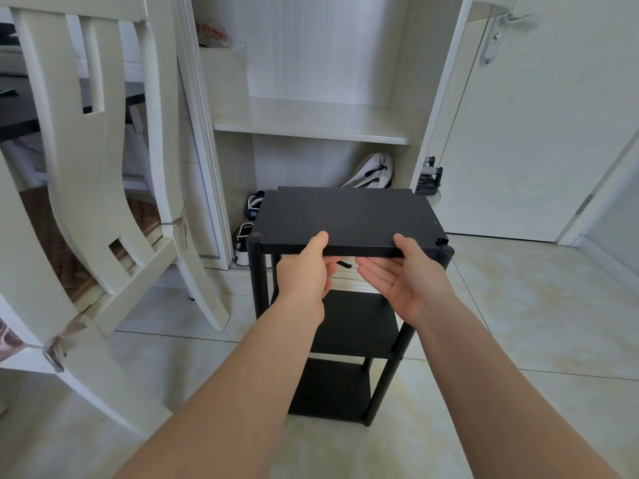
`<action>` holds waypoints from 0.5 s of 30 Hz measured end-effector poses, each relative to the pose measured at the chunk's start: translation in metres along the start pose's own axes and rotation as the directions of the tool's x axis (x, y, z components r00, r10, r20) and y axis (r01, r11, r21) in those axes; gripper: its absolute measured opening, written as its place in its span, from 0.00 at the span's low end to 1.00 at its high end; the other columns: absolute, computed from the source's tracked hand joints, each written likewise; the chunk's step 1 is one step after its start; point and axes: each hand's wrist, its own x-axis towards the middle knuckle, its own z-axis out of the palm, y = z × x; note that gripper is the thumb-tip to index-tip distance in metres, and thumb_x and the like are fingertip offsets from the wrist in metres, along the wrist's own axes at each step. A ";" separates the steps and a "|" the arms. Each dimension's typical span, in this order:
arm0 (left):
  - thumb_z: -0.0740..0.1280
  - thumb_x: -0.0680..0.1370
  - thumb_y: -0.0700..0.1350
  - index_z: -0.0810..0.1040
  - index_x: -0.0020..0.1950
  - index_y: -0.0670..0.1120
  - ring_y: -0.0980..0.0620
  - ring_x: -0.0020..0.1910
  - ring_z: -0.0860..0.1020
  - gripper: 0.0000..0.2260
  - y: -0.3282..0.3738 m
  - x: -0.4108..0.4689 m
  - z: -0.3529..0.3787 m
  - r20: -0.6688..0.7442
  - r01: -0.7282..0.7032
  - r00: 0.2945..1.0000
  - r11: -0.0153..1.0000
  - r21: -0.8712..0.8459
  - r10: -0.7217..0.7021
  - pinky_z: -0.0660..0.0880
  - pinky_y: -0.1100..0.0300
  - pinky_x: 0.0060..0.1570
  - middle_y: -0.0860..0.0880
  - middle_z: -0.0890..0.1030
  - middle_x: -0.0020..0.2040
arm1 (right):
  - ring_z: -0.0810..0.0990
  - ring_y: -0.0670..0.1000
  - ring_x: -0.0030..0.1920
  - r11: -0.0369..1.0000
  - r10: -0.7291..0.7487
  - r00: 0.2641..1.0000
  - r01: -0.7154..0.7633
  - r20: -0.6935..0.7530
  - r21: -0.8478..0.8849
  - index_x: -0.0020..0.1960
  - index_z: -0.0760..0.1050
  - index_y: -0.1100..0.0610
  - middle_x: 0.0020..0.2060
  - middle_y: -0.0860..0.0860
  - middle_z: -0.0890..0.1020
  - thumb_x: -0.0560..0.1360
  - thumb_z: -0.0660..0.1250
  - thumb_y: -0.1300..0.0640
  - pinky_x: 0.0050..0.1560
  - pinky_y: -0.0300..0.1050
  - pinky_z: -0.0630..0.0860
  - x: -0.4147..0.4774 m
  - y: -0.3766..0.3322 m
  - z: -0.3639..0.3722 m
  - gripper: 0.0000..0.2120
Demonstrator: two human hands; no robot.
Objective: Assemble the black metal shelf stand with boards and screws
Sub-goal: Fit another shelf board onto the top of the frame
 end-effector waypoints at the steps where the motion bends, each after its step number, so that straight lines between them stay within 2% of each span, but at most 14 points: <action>1: 0.71 0.77 0.54 0.76 0.54 0.48 0.54 0.41 0.82 0.12 0.000 0.001 0.001 -0.006 -0.007 1.000 1.000 0.007 0.007 0.76 0.61 0.36 0.49 0.86 0.43 | 0.88 0.59 0.44 1.000 -0.001 1.000 0.001 -0.005 -0.003 0.59 0.74 0.62 0.42 0.63 0.86 0.83 0.64 0.54 0.38 0.49 0.85 0.001 0.001 0.000 0.11; 4: 0.71 0.77 0.54 0.76 0.56 0.49 0.53 0.41 0.82 0.13 -0.002 0.003 0.004 -0.027 -0.033 0.999 0.999 0.021 0.034 0.77 0.61 0.38 0.49 0.85 0.45 | 0.88 0.59 0.42 1.000 -0.010 0.999 0.010 -0.035 0.004 0.58 0.74 0.62 0.41 0.62 0.86 0.83 0.64 0.54 0.34 0.48 0.84 0.003 0.003 0.002 0.11; 8: 0.70 0.77 0.54 0.76 0.57 0.47 0.51 0.47 0.82 0.14 -0.005 0.005 0.006 -0.048 -0.043 0.998 0.998 0.041 0.045 0.78 0.56 0.48 0.47 0.84 0.48 | 0.88 0.59 0.42 1.000 0.008 0.998 -0.006 -0.056 0.025 0.58 0.74 0.62 0.40 0.62 0.86 0.83 0.64 0.54 0.34 0.48 0.83 0.005 0.008 0.002 0.11; 10: 0.71 0.77 0.54 0.76 0.56 0.47 0.50 0.48 0.82 0.13 -0.008 0.005 0.005 -0.050 -0.044 0.998 0.997 0.058 0.047 0.79 0.54 0.53 0.47 0.84 0.47 | 0.88 0.59 0.43 0.999 0.023 0.999 -0.022 -0.049 0.031 0.59 0.73 0.61 0.42 0.62 0.86 0.83 0.64 0.54 0.35 0.50 0.84 0.006 0.010 0.000 0.11; 15: 0.70 0.77 0.53 0.75 0.49 0.49 0.53 0.43 0.81 0.09 -0.010 0.003 0.002 -0.016 -0.059 0.998 0.996 0.063 0.061 0.79 0.53 0.56 0.49 0.85 0.43 | 0.88 0.60 0.44 1.000 0.019 0.999 -0.018 -0.045 0.021 0.58 0.74 0.61 0.42 0.62 0.86 0.83 0.64 0.53 0.37 0.51 0.85 0.006 0.013 -0.002 0.11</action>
